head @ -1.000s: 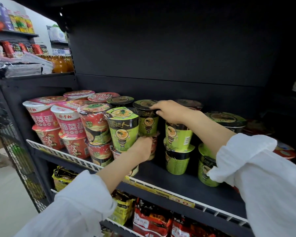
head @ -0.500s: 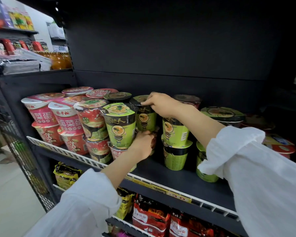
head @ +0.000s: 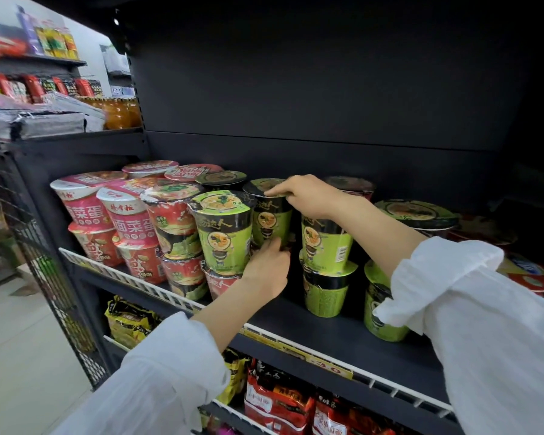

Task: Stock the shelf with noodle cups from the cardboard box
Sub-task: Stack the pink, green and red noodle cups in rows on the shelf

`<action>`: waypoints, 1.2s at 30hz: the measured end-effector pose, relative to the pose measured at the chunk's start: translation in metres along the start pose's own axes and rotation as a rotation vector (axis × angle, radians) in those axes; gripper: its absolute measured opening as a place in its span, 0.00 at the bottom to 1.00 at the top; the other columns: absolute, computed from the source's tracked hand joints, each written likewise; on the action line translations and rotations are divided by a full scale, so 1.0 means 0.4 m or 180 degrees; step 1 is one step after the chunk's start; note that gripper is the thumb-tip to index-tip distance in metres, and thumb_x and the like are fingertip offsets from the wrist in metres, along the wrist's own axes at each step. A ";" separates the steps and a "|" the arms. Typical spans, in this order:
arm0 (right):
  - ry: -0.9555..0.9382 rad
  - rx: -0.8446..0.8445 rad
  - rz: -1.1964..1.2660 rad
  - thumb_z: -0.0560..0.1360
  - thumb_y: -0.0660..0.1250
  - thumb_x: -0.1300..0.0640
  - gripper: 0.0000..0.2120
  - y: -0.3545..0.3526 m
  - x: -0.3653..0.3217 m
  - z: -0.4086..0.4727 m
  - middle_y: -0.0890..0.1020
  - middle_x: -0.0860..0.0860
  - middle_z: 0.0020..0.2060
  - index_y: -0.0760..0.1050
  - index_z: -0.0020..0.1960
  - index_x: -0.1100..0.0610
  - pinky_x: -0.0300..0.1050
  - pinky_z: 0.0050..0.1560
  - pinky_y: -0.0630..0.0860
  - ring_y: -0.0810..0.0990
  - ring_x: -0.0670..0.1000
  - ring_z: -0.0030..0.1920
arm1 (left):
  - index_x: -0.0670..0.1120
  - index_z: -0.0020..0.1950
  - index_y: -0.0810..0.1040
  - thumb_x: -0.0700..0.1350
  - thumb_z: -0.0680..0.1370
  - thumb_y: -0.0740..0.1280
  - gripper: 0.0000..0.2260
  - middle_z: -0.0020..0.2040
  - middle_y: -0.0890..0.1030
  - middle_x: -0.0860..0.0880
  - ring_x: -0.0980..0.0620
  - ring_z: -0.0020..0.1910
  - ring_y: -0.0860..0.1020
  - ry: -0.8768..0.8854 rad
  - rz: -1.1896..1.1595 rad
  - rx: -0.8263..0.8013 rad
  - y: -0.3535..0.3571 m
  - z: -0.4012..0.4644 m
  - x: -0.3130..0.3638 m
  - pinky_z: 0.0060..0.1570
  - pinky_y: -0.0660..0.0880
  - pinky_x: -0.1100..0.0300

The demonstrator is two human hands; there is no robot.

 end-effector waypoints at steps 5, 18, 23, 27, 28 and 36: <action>-0.0038 -0.0005 -0.0037 0.77 0.50 0.70 0.27 0.004 -0.002 0.010 0.67 0.54 0.72 0.73 0.67 0.47 0.47 0.64 0.70 0.67 0.57 0.70 | 0.39 0.69 0.66 0.38 0.76 0.64 0.22 0.68 0.63 0.42 0.42 0.69 0.62 0.0039 -0.0079 -0.0001 -0.004 0.002 -0.011 0.70 0.60 0.54; -0.0073 0.0102 -0.0145 0.76 0.51 0.71 0.27 0.002 -0.001 0.015 0.73 0.53 0.68 0.75 0.65 0.50 0.50 0.62 0.73 0.72 0.57 0.66 | 0.36 0.68 0.69 0.31 0.77 0.56 0.19 0.68 0.69 0.40 0.44 0.69 0.66 0.0044 -0.0489 0.0153 -0.019 0.002 -0.026 0.66 0.59 0.63; -0.0050 0.0075 -0.0051 0.77 0.51 0.72 0.26 -0.007 0.006 0.006 0.72 0.52 0.69 0.75 0.65 0.50 0.45 0.58 0.73 0.72 0.56 0.66 | 0.38 0.65 0.73 0.33 0.76 0.63 0.17 0.68 0.68 0.41 0.41 0.65 0.68 0.0170 -0.0746 -0.0030 -0.012 0.006 -0.035 0.62 0.64 0.57; -0.0065 0.0236 -0.0051 0.78 0.62 0.62 0.15 -0.005 0.002 0.011 0.79 0.52 0.61 0.78 0.60 0.51 0.50 0.60 0.75 0.76 0.55 0.61 | 0.40 0.69 0.68 0.37 0.77 0.61 0.20 0.67 0.69 0.41 0.45 0.68 0.65 0.0186 0.0040 -0.0078 0.002 0.002 -0.032 0.68 0.62 0.57; -0.0054 0.0296 -0.0094 0.77 0.64 0.59 0.12 -0.004 0.000 0.013 0.80 0.53 0.58 0.79 0.59 0.51 0.49 0.57 0.75 0.78 0.56 0.58 | 0.40 0.69 0.68 0.38 0.78 0.60 0.19 0.66 0.70 0.42 0.46 0.68 0.65 0.0178 0.0252 -0.0074 0.006 -0.002 -0.029 0.68 0.63 0.57; -0.0037 0.0663 -0.0969 0.75 0.64 0.66 0.06 0.005 -0.036 0.031 0.79 0.58 0.48 0.75 0.51 0.59 0.48 0.43 0.72 0.78 0.61 0.49 | 0.41 0.68 0.69 0.34 0.78 0.58 0.18 0.66 0.67 0.43 0.45 0.64 0.70 0.0151 0.0622 0.0271 0.008 -0.012 -0.016 0.65 0.68 0.55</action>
Point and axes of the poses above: each hand's wrist, its own z-axis towards the middle knuckle, its own y-axis out of the palm, x = y × z, the point moved 3 cm from there along z, towards the middle knuckle
